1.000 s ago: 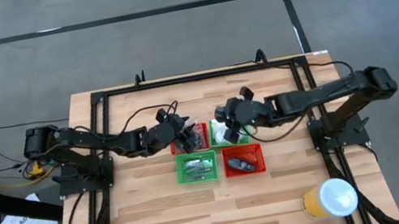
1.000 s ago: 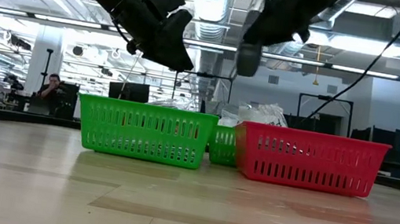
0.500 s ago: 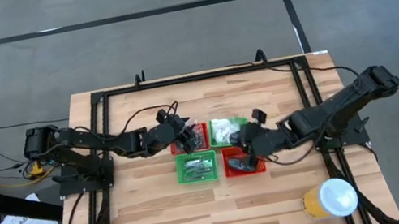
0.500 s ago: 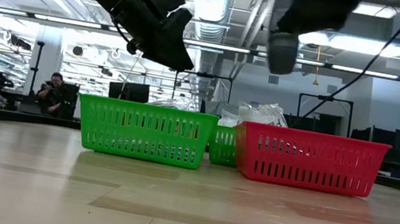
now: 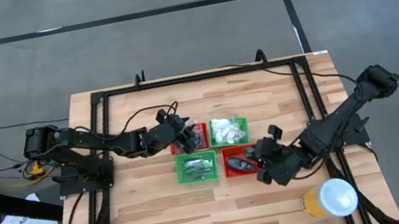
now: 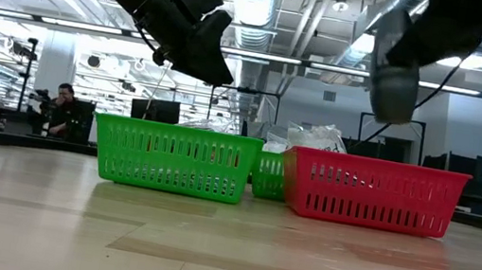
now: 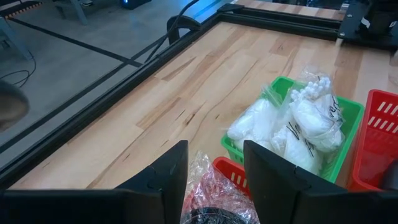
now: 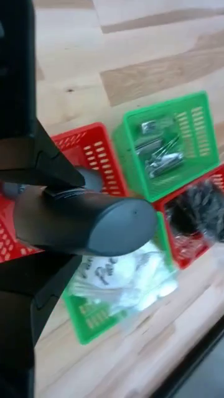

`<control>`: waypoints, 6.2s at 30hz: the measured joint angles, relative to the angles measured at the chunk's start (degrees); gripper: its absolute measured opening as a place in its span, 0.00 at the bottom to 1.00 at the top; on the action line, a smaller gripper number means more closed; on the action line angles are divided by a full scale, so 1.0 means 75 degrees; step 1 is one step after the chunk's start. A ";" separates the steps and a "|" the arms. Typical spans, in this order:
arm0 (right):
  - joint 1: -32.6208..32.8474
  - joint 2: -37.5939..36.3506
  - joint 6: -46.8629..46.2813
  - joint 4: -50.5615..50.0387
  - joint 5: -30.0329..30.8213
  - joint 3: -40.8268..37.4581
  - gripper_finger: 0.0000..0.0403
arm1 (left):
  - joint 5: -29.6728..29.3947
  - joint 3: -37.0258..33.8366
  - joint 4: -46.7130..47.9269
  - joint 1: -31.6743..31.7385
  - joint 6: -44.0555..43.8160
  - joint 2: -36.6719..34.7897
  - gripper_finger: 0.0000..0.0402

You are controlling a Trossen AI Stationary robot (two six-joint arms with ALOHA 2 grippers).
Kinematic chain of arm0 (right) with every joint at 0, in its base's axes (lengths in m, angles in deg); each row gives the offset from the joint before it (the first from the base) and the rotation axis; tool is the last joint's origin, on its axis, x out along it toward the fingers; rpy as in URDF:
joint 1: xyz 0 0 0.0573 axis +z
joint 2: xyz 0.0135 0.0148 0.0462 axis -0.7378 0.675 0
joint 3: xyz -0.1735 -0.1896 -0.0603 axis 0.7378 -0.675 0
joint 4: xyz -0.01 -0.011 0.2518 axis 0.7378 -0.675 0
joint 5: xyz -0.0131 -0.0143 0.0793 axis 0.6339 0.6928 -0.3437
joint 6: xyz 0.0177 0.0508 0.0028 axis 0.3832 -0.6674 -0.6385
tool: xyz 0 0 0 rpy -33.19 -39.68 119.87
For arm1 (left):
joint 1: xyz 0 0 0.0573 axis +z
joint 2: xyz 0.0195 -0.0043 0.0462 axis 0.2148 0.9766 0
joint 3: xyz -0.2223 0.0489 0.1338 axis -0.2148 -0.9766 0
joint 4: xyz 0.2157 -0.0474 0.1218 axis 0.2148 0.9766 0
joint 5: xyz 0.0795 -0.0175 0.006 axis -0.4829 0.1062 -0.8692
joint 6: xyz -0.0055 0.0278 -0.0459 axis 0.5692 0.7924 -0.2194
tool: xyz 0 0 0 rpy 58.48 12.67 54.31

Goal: Pick & Place Travel size toiletries
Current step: Put the black deodorant into the right red basket, then return to Home Position

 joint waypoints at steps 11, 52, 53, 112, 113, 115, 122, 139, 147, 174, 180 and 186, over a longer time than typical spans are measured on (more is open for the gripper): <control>0.0226 0.0003 -0.1173 0.0163 0.0112 -0.0679 0.32 | -0.0002 0.0000 0.0000 0.0000 -0.0001 0.0002 0.36; -0.0592 0.0866 -0.0964 0.2262 -0.0405 -0.1739 0.32 | 0.0000 -0.0003 -0.0003 0.0003 -0.0001 0.0003 0.36; -0.0593 0.0866 -0.0906 0.2272 -0.0404 -0.1739 0.32 | 0.0000 -0.0003 -0.0001 0.0003 -0.0001 0.0003 0.36; -0.0250 -0.1936 0.2799 0.2211 0.1847 -0.1730 0.33 | 0.4436 -0.1442 -0.3618 -0.0218 0.1893 -0.0952 0.36; -0.0251 -0.2033 0.2913 0.2215 0.1874 -0.1730 0.33 | 0.4746 -0.1553 -0.3869 -0.0193 0.1969 -0.0994 0.36; -0.0254 -0.2215 0.3131 0.2203 0.1950 -0.1733 0.31 | 0.5251 -0.1799 -0.4473 -0.0143 0.2221 -0.1004 0.36; -0.0483 -0.3054 0.3550 0.2472 0.2045 -0.2280 0.27 | 0.5747 -0.2407 -0.5332 0.0541 0.1899 -0.1079 0.36; -0.1449 -0.7656 0.5669 0.5814 0.0803 -0.5656 0.24 | 0.6688 -0.3544 -0.5477 0.1870 0.1341 -0.2461 0.36; -0.1449 -0.9695 0.6237 0.5669 0.0281 -0.6200 0.24 | 0.6694 -0.5201 -0.5068 0.2201 0.0670 -0.5144 0.36; -0.1618 -1.0107 0.5468 0.5403 -0.0002 -0.7331 0.24 | 0.6642 -0.5598 -0.1332 0.2302 0.0390 -0.7400 0.36; -0.1563 -0.9401 0.5250 0.5404 -0.0171 -0.7332 0.24 | 0.6627 -0.5598 -0.1180 0.2302 0.0453 -0.7023 0.36; -0.1596 -0.8487 0.4920 0.5395 -0.0104 -0.7332 0.24 | 0.6627 -0.5598 -0.1205 0.2302 0.0461 -0.6727 0.36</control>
